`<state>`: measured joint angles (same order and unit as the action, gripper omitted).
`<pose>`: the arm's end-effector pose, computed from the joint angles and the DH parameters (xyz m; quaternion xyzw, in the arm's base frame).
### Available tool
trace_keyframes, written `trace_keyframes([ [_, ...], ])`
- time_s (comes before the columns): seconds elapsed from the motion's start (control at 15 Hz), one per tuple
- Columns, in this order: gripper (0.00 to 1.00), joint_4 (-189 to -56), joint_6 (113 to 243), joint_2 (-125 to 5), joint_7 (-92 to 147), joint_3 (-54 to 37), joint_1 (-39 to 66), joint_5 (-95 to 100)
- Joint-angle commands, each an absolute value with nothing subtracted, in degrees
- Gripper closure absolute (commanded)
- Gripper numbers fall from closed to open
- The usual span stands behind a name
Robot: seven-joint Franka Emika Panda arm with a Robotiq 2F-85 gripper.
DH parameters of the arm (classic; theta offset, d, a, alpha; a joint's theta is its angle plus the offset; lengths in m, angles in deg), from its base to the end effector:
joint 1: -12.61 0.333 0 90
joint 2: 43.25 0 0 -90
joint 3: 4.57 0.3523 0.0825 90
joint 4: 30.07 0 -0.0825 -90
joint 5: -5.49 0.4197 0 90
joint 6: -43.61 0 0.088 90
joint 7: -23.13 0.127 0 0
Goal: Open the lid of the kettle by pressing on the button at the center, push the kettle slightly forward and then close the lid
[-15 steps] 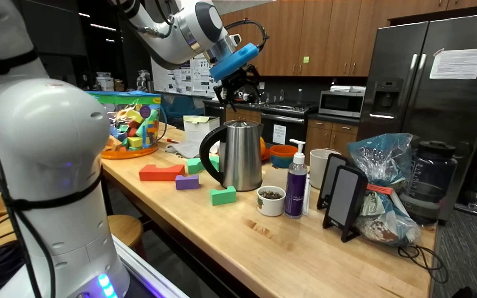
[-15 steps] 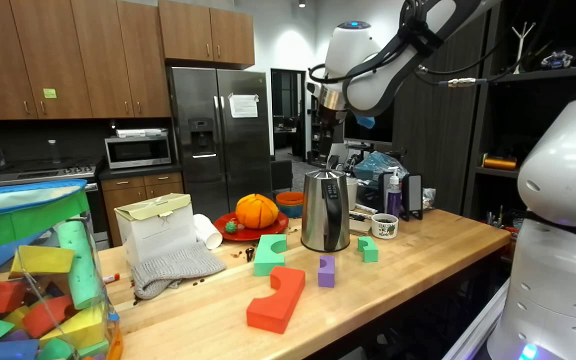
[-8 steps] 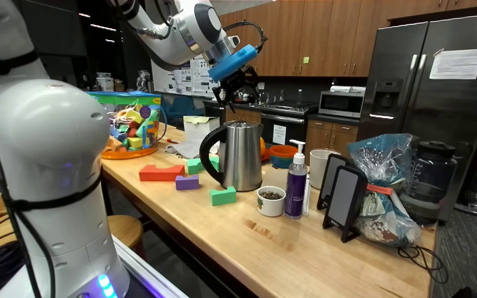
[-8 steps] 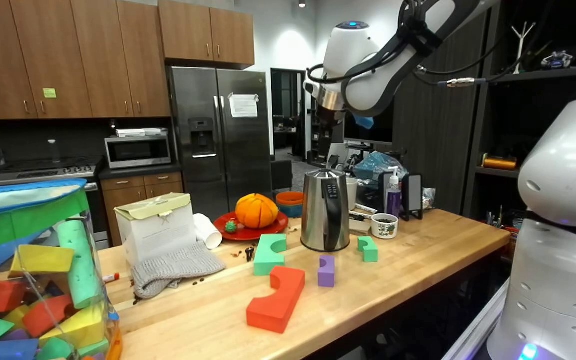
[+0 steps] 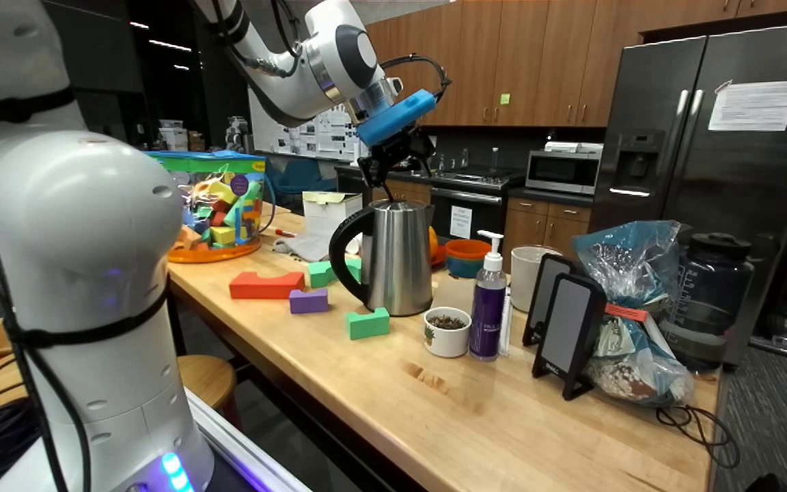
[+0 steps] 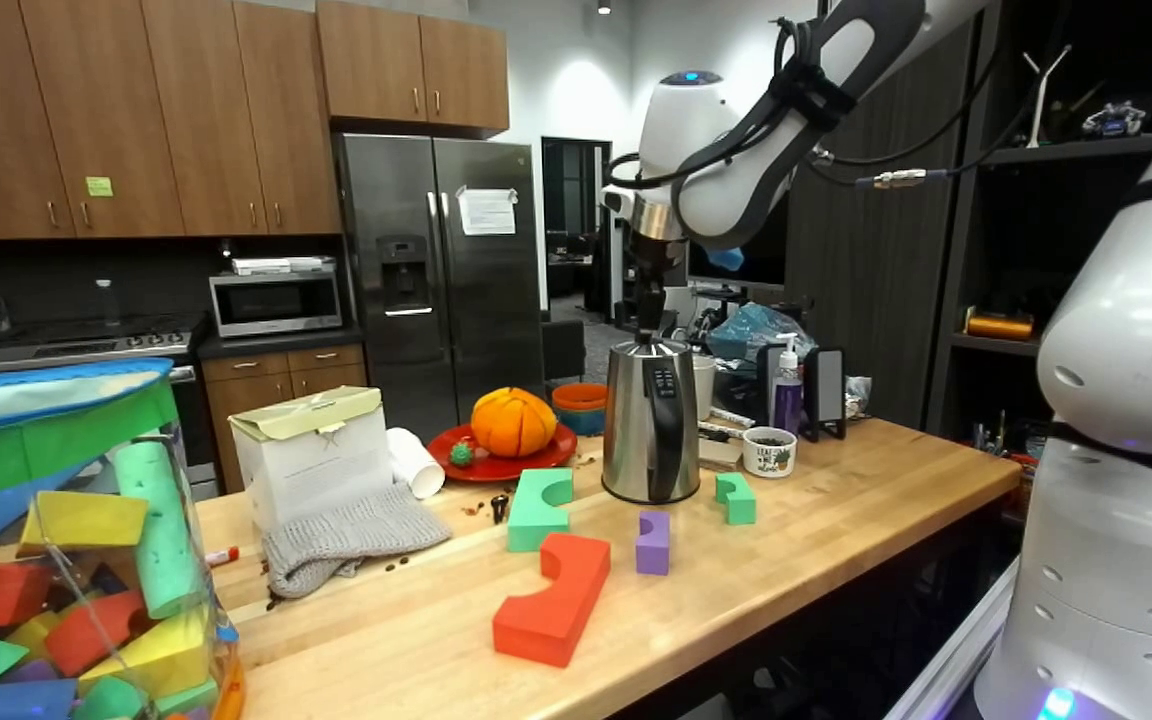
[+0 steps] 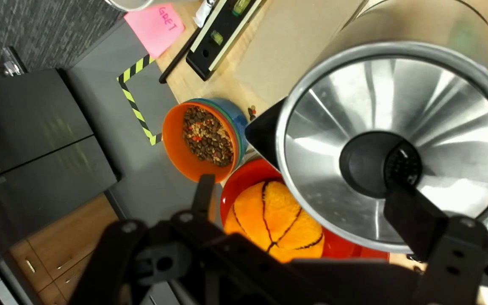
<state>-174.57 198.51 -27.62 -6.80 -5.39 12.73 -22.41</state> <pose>0.4961 0.0060 0.4175 0.8674 0.4220 0.1724 0.1995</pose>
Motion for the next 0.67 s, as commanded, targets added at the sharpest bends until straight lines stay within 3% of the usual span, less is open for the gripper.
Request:
trace_keyframes([
  [0.0,0.00,-172.94,198.72,-28.82,-10.18,-6.71,12.83,-22.41],
  [0.6,0.00,-172.56,197.94,-29.64,-19.41,-8.68,14.27,-15.88],
])
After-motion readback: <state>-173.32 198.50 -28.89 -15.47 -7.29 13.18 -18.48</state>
